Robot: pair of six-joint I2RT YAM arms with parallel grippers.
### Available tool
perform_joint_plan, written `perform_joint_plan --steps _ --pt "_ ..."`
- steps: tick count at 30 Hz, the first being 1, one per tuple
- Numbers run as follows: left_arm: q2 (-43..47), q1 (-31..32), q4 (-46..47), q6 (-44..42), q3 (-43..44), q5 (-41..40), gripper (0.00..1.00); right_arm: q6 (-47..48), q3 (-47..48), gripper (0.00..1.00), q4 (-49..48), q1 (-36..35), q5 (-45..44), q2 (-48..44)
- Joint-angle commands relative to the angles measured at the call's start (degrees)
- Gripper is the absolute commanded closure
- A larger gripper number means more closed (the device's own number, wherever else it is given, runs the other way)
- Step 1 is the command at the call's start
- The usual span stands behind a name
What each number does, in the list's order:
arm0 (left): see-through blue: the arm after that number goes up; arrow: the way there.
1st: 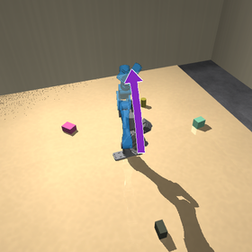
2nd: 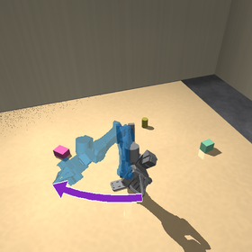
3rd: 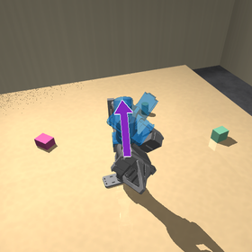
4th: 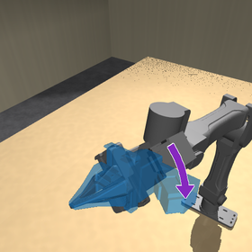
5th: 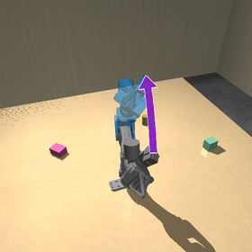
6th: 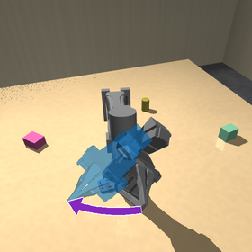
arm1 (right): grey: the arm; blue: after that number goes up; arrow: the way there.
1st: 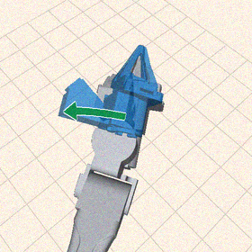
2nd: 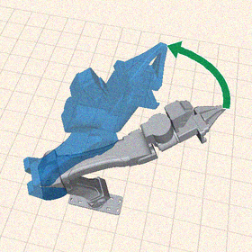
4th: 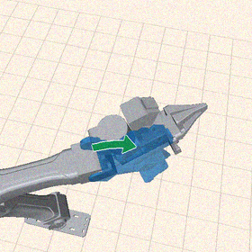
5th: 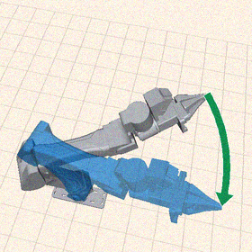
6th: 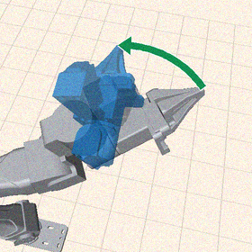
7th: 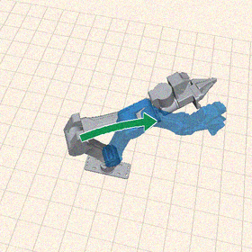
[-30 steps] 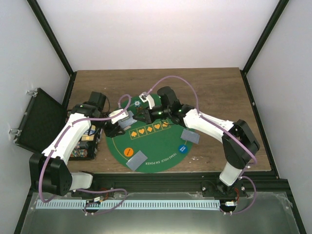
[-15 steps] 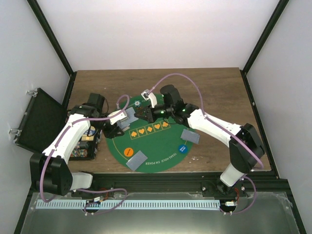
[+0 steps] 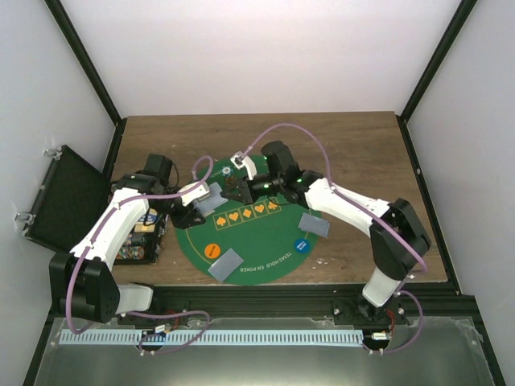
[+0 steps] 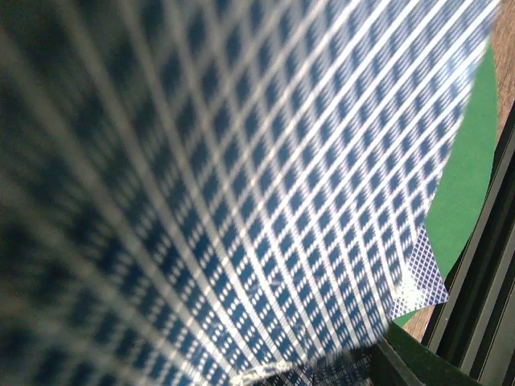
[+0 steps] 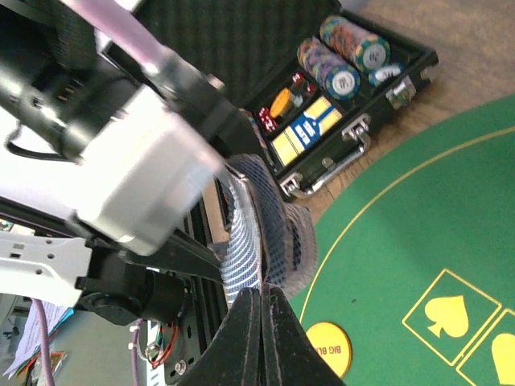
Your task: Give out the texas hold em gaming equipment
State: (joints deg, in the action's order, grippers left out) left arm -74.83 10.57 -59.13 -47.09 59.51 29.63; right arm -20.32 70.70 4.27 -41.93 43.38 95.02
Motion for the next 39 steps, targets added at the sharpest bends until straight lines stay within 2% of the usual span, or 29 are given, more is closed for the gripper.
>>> perform_joint_plan --steps 1,19,25,29,36,39 --pt "0.6 -0.2 1.1 -0.7 1.2 2.3 0.5 1.0 3.1 0.99 1.0 -0.3 3.5 3.8" --pt "-0.2 -0.3 0.4 -1.9 1.9 4.1 0.47 1.5 7.7 0.99 0.7 -2.4 5.2 9.3" --pt "-0.2 -0.2 0.2 -2.0 1.8 4.1 0.51 0.9 7.4 0.72 1.3 -2.5 0.5 8.8" --pt "-0.2 -0.1 0.1 -1.9 1.9 4.9 0.51 -0.3 7.1 0.56 -1.5 -2.5 2.4 9.7" --pt "0.0 -0.2 -0.2 -1.8 2.2 5.8 0.51 -2.1 8.8 0.4 -4.9 -3.1 4.3 13.4" --pt "0.2 -0.2 -0.6 -2.0 2.0 5.9 0.52 -2.1 8.8 0.4 -4.9 -3.1 1.6 13.3"
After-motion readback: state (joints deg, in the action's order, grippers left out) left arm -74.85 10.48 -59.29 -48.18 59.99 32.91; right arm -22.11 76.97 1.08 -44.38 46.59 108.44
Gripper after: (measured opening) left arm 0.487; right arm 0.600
